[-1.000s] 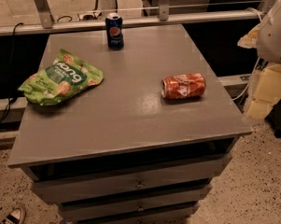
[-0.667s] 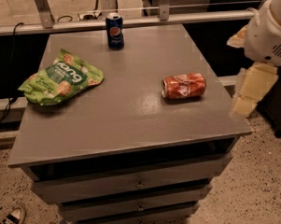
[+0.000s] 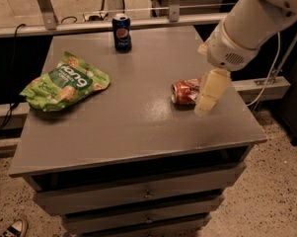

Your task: Place coke can upright

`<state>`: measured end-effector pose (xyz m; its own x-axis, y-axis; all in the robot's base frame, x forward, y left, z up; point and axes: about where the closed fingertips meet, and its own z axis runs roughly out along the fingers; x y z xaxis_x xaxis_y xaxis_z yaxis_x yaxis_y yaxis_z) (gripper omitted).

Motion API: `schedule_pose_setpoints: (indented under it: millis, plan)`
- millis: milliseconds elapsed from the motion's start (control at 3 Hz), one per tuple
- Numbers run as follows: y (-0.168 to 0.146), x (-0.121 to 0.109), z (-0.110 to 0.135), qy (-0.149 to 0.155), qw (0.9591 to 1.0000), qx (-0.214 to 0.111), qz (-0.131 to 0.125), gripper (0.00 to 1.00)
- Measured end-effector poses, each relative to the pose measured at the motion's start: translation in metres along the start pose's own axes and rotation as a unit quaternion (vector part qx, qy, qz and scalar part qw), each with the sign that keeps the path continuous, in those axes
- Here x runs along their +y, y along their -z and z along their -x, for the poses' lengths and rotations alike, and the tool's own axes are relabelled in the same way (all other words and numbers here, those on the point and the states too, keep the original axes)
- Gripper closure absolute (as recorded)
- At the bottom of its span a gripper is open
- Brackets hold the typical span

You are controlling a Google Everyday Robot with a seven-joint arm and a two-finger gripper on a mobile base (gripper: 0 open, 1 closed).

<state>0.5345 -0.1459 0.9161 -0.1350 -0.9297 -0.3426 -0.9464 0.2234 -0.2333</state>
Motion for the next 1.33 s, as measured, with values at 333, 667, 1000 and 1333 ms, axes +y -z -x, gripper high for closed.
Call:
schedule_pose_setpoints:
  millis: [333,667,1000,1333]
  plan:
    - [-0.039,-0.012,0.015,-0.006,0.9996,-0.015,0.022,0.0]
    - [-0.07,-0.016,0.024,-0.008,0.9988,-0.02,0.043,0.0]
    - [-0.094,-0.02,0.021,-0.017,0.998,-0.013,0.059,0.0]
    - [-0.105,-0.02,0.019,-0.019,0.9974,-0.009,0.069,0.15]
